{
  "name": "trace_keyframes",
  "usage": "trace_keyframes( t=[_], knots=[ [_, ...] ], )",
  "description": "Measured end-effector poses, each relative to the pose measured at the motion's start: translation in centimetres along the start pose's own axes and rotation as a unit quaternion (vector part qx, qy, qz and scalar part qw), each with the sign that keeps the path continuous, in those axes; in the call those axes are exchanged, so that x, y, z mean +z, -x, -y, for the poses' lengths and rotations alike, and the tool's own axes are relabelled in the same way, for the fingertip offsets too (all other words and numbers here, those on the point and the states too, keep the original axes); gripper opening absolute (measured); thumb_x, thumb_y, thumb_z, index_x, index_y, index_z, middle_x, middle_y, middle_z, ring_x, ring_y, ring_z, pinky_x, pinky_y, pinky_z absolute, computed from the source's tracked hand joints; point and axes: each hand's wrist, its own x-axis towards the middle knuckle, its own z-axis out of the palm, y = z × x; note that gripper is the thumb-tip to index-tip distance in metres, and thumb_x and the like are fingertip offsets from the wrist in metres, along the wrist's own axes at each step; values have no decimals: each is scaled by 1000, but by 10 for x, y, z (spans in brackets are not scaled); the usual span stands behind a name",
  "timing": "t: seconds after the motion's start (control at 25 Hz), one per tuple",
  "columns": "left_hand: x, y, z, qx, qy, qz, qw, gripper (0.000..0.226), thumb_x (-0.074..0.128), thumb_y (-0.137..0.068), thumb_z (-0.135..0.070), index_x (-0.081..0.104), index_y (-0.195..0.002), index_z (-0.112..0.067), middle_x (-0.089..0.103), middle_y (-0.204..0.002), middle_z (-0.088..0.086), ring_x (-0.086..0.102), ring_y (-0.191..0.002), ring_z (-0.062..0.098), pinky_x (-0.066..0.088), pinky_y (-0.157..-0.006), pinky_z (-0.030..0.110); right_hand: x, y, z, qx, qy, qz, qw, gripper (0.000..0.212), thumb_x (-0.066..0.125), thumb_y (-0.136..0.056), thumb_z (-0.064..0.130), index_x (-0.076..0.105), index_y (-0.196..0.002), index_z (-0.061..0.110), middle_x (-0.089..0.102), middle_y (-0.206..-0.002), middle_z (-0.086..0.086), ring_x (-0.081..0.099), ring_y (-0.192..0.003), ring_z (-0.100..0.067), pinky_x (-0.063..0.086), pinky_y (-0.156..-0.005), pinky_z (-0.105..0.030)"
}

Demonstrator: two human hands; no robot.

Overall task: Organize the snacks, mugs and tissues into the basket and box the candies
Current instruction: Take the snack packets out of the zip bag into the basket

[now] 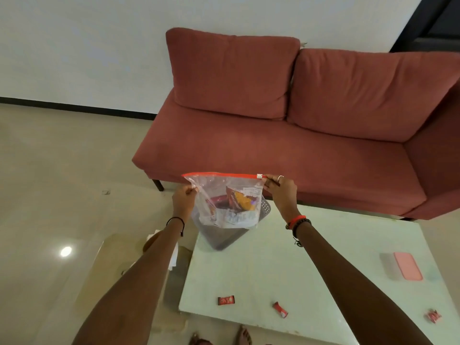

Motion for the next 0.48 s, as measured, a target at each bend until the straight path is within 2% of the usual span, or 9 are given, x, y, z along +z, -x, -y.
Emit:
trace_keyframes(
  t=[0.08, 0.2, 0.24, 0.32, 0.4, 0.44, 0.48],
  knots=[
    [7, 2, 1, -38, -43, 62, 996, 25, 55, -91, -11, 63, -104, 9, 65, -104, 30, 61, -100, 37, 44, -84, 34, -4, -1, -4, 13, -3, 5, 1000, 20, 62, -88, 3, 69, -106, -4, 69, -91, -8, 65, -73, -9, 52, -62, -3],
    [9, 7, -9, -64, -92, 103, 988, 43, 56, -91, -16, 48, -126, 7, 53, -127, 27, 50, -121, 39, 41, -102, 42, -9, -4, -11, 31, 18, 48, 998, 21, 59, -91, 3, 67, -107, -7, 69, -93, -13, 65, -83, -19, 55, -68, -8],
    [9, 11, -15, -37, -94, 93, 991, 45, 53, -92, -14, 44, -132, 4, 49, -131, 25, 48, -123, 39, 40, -104, 44, -10, -4, -11, 24, 40, 60, 997, 21, 57, -92, 3, 67, -107, -7, 69, -94, -14, 65, -85, -21, 55, -69, -9],
    [11, 20, -30, 91, -96, 84, 988, 40, 47, -94, -9, 47, -134, -2, 49, -133, 21, 51, -121, 35, 42, -103, 43, -12, -5, -10, -9, 98, 70, 993, 22, 55, -93, 5, 67, -107, -7, 71, -98, -17, 67, -88, -23, 52, -71, -7],
    [19, 31, -52, 239, -104, 123, 957, 35, 48, -95, -9, 56, -129, -7, 56, -128, 15, 56, -118, 29, 44, -101, 39, -14, -4, -7, -49, 153, 69, 985, 22, 55, -94, 6, 68, -105, -8, 72, -103, -18, 66, -89, -19, 48, -69, 0],
    [26, 37, -65, 290, -117, 143, 939, 34, 50, -95, -12, 57, -128, -9, 58, -128, 11, 57, -118, 25, 43, -102, 37, -15, -5, -4, -67, 176, 68, 980, 22, 55, -94, 7, 69, -104, -7, 72, -104, -17, 66, -90, -18, 48, -68, -3],
    [34, 41, -78, 325, -137, 155, 923, 35, 51, -95, -17, 56, -129, -13, 59, -128, 7, 57, -118, 22, 41, -104, 36, -16, -5, -3, -84, 198, 68, 974, 23, 55, -94, 8, 69, -102, -7, 73, -103, -17, 68, -90, -21, 50, -70, -12]
  ],
)
